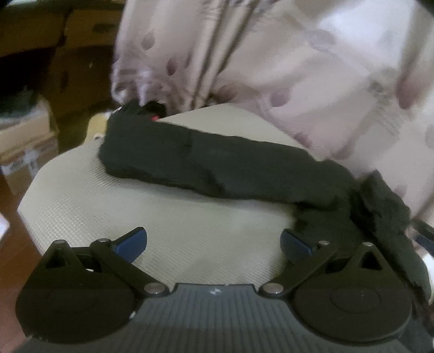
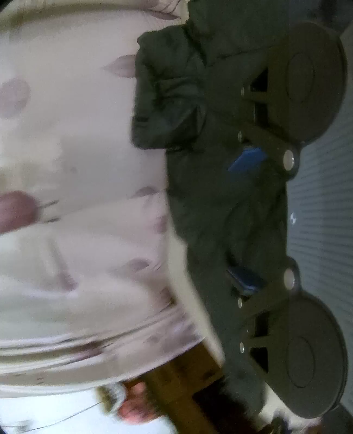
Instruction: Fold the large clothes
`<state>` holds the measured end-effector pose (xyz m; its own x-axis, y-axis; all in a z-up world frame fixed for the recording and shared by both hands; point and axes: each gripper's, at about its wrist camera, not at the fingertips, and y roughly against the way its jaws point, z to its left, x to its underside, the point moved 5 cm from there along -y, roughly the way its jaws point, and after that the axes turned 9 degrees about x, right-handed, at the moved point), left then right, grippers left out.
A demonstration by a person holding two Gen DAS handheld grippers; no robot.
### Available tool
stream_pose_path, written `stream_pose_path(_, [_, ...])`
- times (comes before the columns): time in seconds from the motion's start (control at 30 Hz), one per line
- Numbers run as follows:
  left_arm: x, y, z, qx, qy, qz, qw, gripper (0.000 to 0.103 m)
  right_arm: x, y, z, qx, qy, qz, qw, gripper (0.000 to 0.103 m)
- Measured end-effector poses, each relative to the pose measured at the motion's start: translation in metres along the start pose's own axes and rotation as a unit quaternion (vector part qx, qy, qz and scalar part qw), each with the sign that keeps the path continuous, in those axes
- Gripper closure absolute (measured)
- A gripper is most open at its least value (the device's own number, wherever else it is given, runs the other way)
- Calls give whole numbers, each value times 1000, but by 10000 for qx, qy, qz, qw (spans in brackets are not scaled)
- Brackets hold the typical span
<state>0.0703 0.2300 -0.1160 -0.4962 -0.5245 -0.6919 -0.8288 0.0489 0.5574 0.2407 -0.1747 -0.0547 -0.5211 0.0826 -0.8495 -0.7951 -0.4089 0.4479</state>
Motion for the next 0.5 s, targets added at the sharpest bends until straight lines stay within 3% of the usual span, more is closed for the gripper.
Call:
stream_pose_path(0.17, [-14, -19, 36, 171, 731, 0, 9972, 2, 28, 79, 1, -481, -451, -108, 9978, 9])
stream_pose_path(0.27, [-30, -24, 48, 168, 1015, -341, 9941, 2, 51, 114, -3, -494, -528, 10, 9974, 9])
stream_pose_path(0.5, [-59, -54, 65, -111, 1478, -596, 9872, 3, 73, 165, -29, -362, -1225, -85, 9918, 9])
